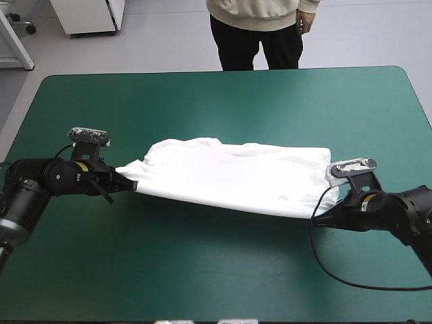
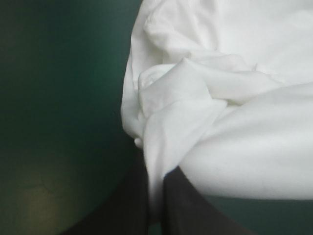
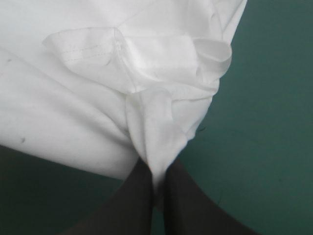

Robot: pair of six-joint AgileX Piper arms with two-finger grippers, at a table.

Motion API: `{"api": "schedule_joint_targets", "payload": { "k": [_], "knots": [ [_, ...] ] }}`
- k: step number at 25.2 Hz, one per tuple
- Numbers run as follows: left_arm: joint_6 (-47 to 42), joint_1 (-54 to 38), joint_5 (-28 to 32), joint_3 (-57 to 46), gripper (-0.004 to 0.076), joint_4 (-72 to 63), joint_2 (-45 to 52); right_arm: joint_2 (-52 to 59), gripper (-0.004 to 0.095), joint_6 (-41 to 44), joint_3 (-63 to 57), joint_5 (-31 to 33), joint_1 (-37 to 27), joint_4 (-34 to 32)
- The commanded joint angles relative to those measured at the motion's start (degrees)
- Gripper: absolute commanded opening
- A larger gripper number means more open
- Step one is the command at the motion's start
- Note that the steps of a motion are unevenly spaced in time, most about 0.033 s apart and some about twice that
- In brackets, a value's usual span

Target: Fold the cloth

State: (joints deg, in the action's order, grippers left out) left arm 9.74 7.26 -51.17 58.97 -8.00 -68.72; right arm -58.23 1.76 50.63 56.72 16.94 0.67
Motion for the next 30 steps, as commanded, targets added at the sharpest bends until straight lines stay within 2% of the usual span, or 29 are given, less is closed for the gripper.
{"api": "schedule_joint_targets", "payload": {
  "k": [1,6,12,17,23,26,28,30],
  "knots": [
    [-0.73,-0.02,3.29,5.85,-0.0009,0.09,-3.56,-2.94,-0.0017,-1.76,5.03,-2.84,-0.46,-1.84],
    [-0.73,-0.02,4.08,14.94,-0.0009,-0.27,-15.80,-12.75,-0.0017,-6.69,12.94,-5.89,-5.39,0.61],
    [-0.73,-0.02,6.93,22.13,-0.0009,-0.39,-25.07,-24.21,-0.0017,-17.55,19.50,-7.39,-12.74,12.81],
    [-1.62,-0.02,11.54,23.34,-0.0009,-0.39,-29.19,-30.39,-0.0017,-18.28,22.56,-11.17,-13.58,13.34],
    [-0.88,0.18,16.37,23.56,-0.0009,-3.31,-32.45,-36.72,-0.0016,-17.91,26.78,-11.51,-13.58,13.41],
    [-0.88,0.18,17.11,23.66,-0.0008,-3.93,-32.87,-37.75,0.0045,-17.79,28.20,-11.22,-13.58,13.80],
    [-0.07,0.18,17.42,23.66,0.0001,-3.93,-32.87,-37.75,0.0151,-17.51,28.75,-11.32,-13.70,13.80],
    [0.73,0.18,17.30,23.83,0.0060,-3.93,-32.87,-37.65,0.0251,-16.83,29.84,-10.10,-14.33,13.86]
  ]
}}
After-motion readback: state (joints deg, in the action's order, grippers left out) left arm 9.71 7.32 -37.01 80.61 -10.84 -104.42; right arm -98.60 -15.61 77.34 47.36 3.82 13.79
